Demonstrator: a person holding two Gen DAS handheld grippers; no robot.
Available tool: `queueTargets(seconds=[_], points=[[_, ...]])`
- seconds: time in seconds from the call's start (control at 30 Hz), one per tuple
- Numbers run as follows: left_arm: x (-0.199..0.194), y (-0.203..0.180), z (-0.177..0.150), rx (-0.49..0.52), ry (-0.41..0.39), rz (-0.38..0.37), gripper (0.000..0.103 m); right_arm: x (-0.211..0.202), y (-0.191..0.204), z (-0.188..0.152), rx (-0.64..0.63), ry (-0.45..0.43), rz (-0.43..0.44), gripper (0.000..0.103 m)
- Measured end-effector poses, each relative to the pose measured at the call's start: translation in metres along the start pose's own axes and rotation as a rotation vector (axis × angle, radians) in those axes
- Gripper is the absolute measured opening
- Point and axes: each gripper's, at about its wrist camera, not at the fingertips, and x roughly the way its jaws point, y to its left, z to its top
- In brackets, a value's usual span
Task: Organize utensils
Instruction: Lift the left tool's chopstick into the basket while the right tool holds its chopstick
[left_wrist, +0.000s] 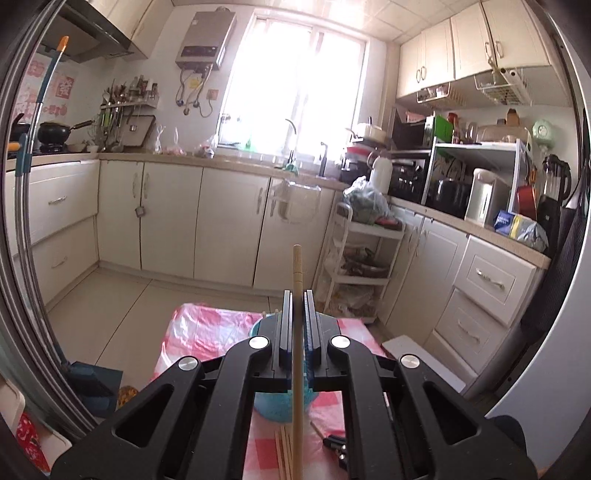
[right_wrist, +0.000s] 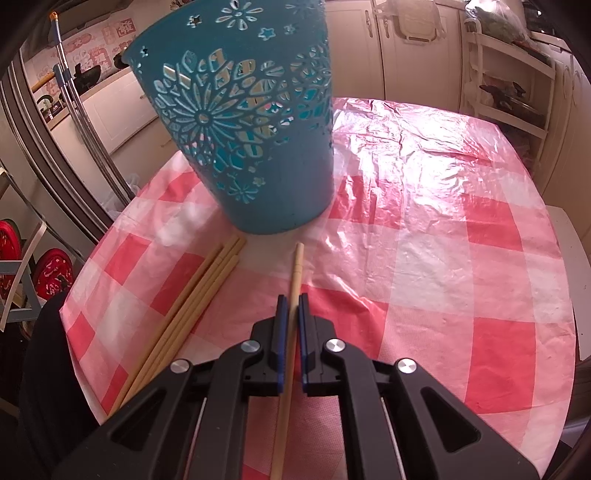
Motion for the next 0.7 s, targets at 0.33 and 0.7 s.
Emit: queueTargets(seconds=[0.33,0.7], points=[[0.072,-0.001,0.03,-0.083,-0.146,0.027,0.005,-0.001,-0.008,0.0,0.037,-0.003,0.038,0.005],[0.152,0.005,0.021,-0.132,-0.166,0.106,0.005,-0.002,-0.019,0.0,0.068,-0.004,0.081,0.005]])
